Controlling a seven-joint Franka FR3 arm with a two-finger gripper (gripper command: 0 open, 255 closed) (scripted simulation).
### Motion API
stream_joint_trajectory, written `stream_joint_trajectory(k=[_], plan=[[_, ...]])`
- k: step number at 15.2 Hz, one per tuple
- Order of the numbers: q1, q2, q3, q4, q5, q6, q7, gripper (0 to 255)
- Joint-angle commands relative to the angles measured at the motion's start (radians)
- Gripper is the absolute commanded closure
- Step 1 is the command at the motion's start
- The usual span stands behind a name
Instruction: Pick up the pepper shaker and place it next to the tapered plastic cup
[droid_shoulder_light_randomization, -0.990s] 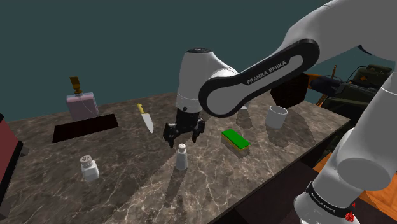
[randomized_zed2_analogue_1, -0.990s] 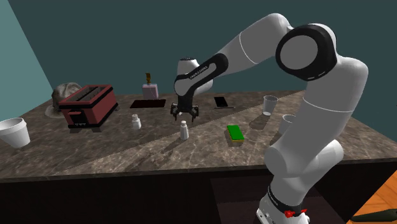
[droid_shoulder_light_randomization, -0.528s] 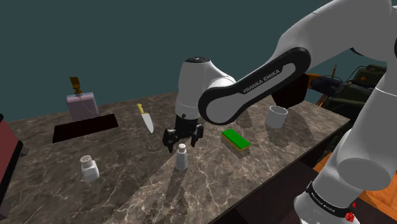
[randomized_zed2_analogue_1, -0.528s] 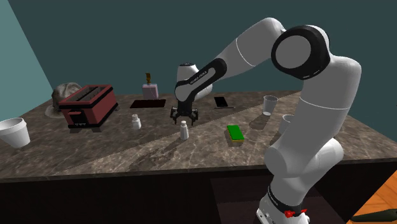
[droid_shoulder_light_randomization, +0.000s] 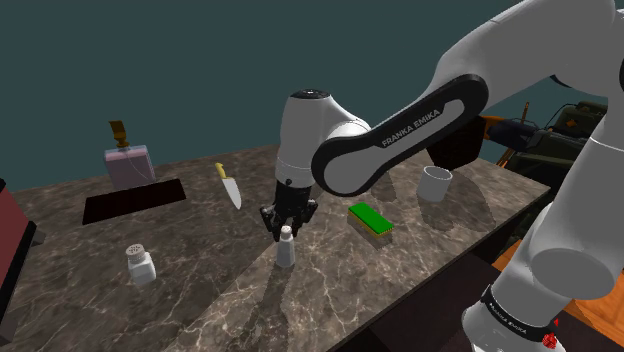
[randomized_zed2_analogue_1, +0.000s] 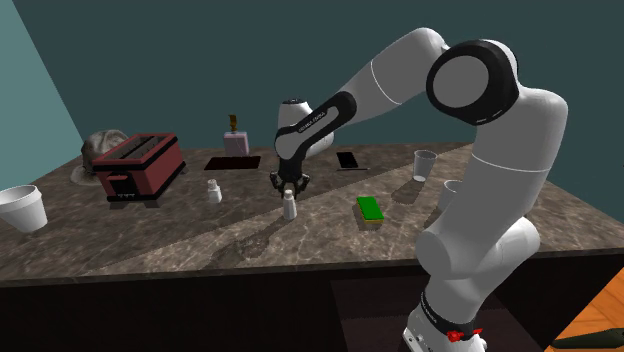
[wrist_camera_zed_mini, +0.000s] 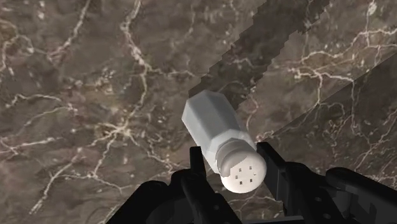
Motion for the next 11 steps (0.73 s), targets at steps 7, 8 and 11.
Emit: stream_joint_trajectory(k=[7,8,11], plan=[[-0.001,-0.009,0.001,0.005,0.007,-0.013,-0.005,255],[-0.002,-0.017,0.001,0.011,0.014,-0.026,-0.010,255],[-0.004,-0.043,0.001,0.029,0.034,-0.065,-0.023,255]])
